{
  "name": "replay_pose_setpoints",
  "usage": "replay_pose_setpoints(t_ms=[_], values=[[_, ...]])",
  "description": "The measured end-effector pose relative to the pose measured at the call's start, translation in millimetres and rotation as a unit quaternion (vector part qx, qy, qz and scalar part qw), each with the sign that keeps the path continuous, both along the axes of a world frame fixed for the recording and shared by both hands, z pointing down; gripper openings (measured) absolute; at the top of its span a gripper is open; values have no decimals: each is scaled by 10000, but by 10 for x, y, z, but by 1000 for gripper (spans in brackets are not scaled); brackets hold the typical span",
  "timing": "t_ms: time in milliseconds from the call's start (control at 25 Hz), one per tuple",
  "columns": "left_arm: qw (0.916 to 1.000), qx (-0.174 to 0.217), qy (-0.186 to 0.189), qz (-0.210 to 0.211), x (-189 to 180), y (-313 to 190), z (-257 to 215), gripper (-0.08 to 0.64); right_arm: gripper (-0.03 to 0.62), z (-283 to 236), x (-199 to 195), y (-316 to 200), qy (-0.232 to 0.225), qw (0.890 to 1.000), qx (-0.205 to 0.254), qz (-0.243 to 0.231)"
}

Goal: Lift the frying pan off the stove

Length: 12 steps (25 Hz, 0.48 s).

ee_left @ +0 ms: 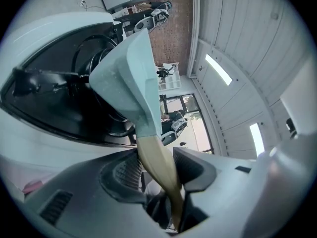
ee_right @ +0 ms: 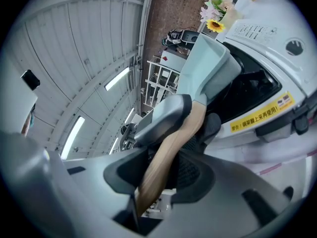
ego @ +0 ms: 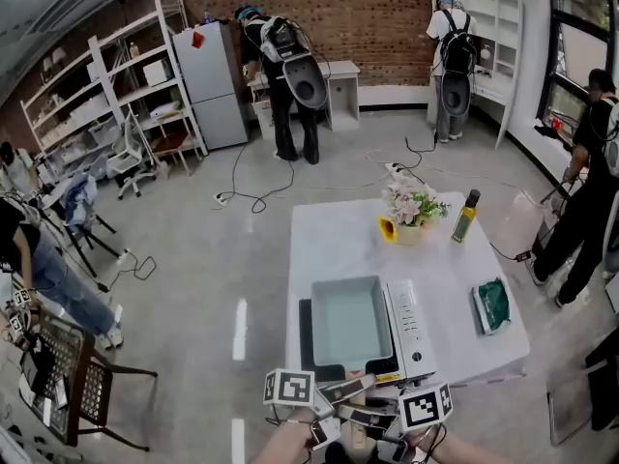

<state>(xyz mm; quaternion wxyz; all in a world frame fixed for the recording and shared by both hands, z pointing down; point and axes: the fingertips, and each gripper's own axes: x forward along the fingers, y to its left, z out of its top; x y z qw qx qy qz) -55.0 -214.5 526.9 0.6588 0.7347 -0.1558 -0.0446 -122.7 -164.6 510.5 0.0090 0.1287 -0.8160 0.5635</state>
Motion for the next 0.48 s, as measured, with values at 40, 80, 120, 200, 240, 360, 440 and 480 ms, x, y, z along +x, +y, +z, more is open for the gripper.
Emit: replay_pose_setpoints(t_ms=[40,80,120,200,240,360,440,480], values=[[10000,22,-4,-10,5,3,1,183,145,3,7,5,0,10000,11,-8],[10000,44,-4,-28,10,5,1,183,146,5,14,9,-3,10000,25,-14],[10000,70,-5,-46,15,7,-1,183,146,3,20,15,-7,10000,44,-20],[9999,143,-3,-66,27,11,-27,183,146,-10,36,26,-4,10000,92,-27],[9998,186,6,-69,33,10,-53,183,146,-16,47,31,14,9999,116,-32],[9994,351,19,-68,44,-7,-152,183,146,-54,70,31,57,9997,220,-47],[9988,483,15,-61,45,-13,-219,183,146,-109,63,36,13,9995,296,-49],[9985,548,14,-58,45,-17,-251,183,146,-137,60,37,0,9994,350,-56]])
